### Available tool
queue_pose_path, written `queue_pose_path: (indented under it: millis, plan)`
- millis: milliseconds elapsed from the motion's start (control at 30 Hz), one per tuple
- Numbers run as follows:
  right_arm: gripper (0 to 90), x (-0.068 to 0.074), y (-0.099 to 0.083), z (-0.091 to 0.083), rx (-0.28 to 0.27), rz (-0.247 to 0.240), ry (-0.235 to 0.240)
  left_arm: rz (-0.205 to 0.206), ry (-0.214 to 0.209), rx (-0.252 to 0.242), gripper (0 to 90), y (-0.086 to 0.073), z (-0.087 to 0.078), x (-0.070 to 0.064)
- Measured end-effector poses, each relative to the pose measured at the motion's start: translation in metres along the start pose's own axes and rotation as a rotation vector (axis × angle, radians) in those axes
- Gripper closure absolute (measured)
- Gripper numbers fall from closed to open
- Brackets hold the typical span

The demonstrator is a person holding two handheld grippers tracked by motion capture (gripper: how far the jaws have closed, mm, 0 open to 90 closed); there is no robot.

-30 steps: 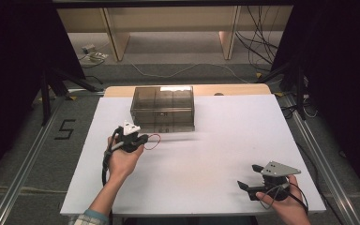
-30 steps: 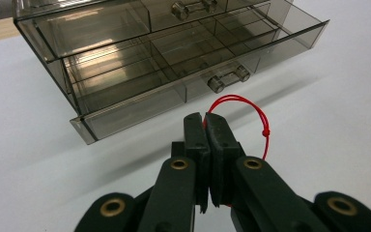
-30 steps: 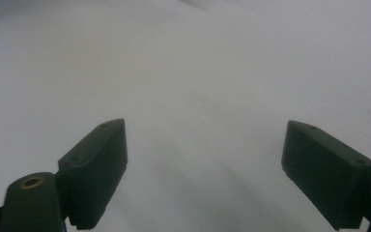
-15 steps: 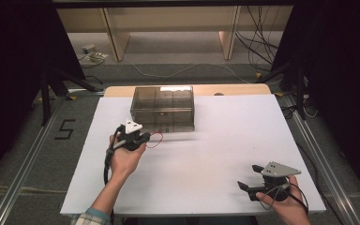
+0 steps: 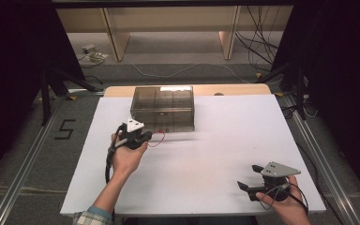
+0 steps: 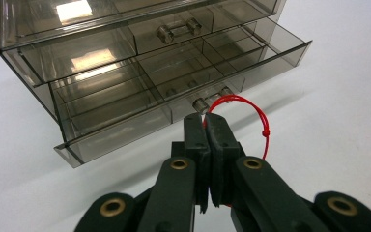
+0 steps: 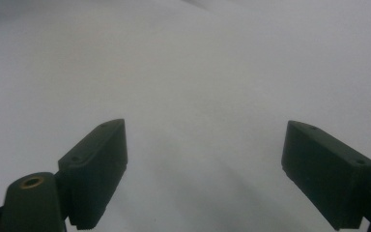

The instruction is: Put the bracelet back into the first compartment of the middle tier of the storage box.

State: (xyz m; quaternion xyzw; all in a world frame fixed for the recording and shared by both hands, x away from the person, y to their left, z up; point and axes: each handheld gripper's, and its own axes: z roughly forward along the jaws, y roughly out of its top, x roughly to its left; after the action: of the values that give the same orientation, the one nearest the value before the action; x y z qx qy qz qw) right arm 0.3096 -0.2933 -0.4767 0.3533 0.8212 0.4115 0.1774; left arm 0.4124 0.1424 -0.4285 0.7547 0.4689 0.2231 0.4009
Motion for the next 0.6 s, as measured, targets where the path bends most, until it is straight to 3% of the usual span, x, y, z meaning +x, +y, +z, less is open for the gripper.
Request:
queue_pose_path:
  millis: [600]
  plan:
    - [16.9,-0.0001,0.0006,0.0012,0.002,-0.001,0.001,0.002,-0.012,-0.004,88.4,0.0069,0.0025,-0.0049]
